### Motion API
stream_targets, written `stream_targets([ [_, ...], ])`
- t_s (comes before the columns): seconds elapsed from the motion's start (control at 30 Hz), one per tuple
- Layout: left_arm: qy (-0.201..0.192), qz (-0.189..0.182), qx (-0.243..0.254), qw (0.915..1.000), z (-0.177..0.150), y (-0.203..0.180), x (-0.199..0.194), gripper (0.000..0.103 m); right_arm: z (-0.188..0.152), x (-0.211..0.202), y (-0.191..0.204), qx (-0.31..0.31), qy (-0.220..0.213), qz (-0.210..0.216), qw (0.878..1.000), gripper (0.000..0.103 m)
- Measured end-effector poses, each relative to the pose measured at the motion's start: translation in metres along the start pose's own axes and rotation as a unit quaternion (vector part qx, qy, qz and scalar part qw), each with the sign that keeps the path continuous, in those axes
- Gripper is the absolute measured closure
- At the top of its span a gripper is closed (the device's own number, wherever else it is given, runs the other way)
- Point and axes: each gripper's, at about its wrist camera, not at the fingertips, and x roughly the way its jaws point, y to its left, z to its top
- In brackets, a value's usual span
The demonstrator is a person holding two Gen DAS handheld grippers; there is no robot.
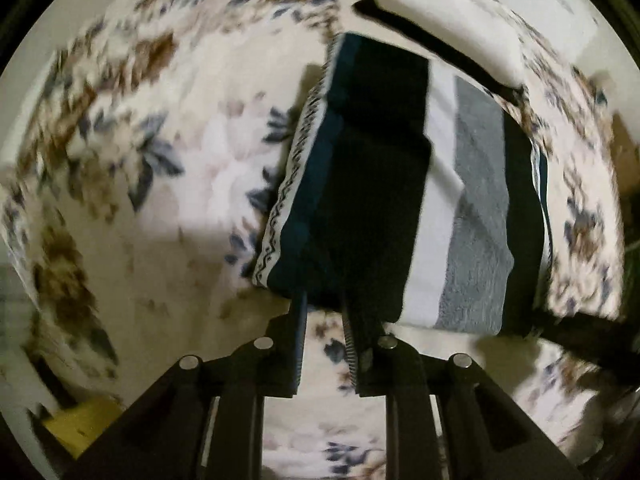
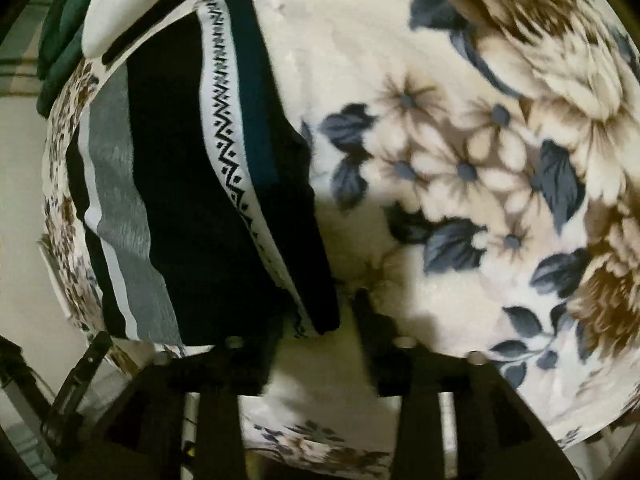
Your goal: Fold small clothes
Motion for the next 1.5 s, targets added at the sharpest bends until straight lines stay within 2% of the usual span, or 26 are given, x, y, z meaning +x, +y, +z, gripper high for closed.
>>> stream_targets([
  [0.03,-0.008,0.012,0.012,0.9998,0.003,-0.006,-0.003,0.077,0.001,-0.003,0.004,-0.004,-0.005,0.001,1.000,0.055],
  [0.1,-0.023,0.012,0.022,0.9994,0.010,-0.013,-0.005,0.054,0.005,-0.007,0.011,-0.008,-0.014,-0.001,1.000,0.051],
  [0.13,-0.030,0.009,0.028,0.9991,0.015,-0.018,-0.005,0.049,0.009,-0.009,0.012,-0.008,-0.021,-0.001,1.000,0.050],
  [0.2,-0.050,0.006,0.041,0.9979,0.027,-0.027,-0.001,0.023,0.017,-0.015,0.014,-0.004,-0.030,0.004,1.000,0.046],
  [0.27,-0.051,0.007,0.058,0.9970,0.040,-0.039,0.012,0.015,0.027,-0.019,0.016,0.004,-0.043,0.007,0.999,0.044],
  [0.47,-0.011,0.013,0.083,0.9964,0.066,-0.067,0.064,0.015,0.071,-0.036,0.016,0.012,-0.087,0.015,0.996,0.043],
  [0.6,-0.005,0.017,0.079,0.9967,0.068,-0.067,0.077,0.000,0.103,-0.039,0.022,0.003,-0.101,0.020,0.995,0.043],
  [0.63,-0.002,0.014,0.075,0.9971,0.069,-0.065,0.079,0.000,0.111,-0.038,0.025,0.000,-0.103,0.021,0.994,0.043],
  [0.77,0.008,-0.008,0.059,0.9982,0.075,-0.058,0.089,0.000,0.134,-0.028,0.032,-0.016,-0.102,0.027,0.994,0.043],
  [0.93,-0.008,-0.026,0.034,0.9991,0.075,-0.052,0.094,0.000,0.160,0.005,0.029,0.004,-0.060,0.078,0.995,0.043],
  [0.97,-0.007,-0.027,0.027,0.9992,0.076,-0.050,0.095,0.000,0.161,0.010,0.029,0.005,-0.055,0.095,0.994,0.049],
  [1.0,-0.004,-0.026,0.029,0.9992,0.077,-0.051,0.095,0.000,0.161,0.010,0.029,0.000,-0.063,0.097,0.993,0.067],
  [1.07,0.001,-0.024,0.034,0.9991,0.079,-0.051,0.088,0.000,0.156,0.007,0.031,-0.012,-0.076,0.095,0.992,0.087],
  [1.1,-0.007,-0.029,0.030,0.9991,0.079,-0.049,0.080,0.000,0.155,0.002,0.030,-0.013,-0.088,0.096,0.991,0.093],
  [1.2,-0.047,-0.036,0.021,0.9981,0.081,-0.032,0.045,0.000,0.156,-0.015,0.023,0.004,-0.121,0.071,0.990,0.094],
  [1.27,-0.062,-0.030,0.016,0.9975,0.085,-0.012,0.029,0.000,0.163,-0.012,0.019,0.014,-0.104,0.086,0.991,0.094],
  [1.33,-0.064,-0.029,0.010,0.9975,0.091,0.013,0.026,0.000,0.167,-0.004,0.021,-0.003,-0.070,0.101,0.992,0.092],
  [1.37,-0.060,-0.028,0.008,0.9978,0.092,0.022,0.031,0.000,0.168,-0.003,0.019,-0.003,-0.061,0.108,0.992,0.087],
  [1.4,-0.055,-0.030,0.006,0.9980,0.096,0.032,0.036,0.000,0.168,-0.001,0.014,0.000,-0.047,0.124,0.991,0.072],
  [1.43,-0.047,-0.045,0.000,0.9979,0.099,0.046,0.045,0.001,0.167,0.002,0.006,0.005,-0.031,0.141,0.990,0.063],
  [1.47,-0.038,-0.063,-0.006,0.9973,0.101,0.050,0.054,0.001,0.164,0.004,0.001,0.009,-0.024,0.159,0.987,0.047],
  [1.5,-0.028,-0.090,-0.016,0.9954,0.104,0.057,0.063,0.001,0.159,0.011,-0.009,0.018,-0.008,0.193,0.981,0.041],
])
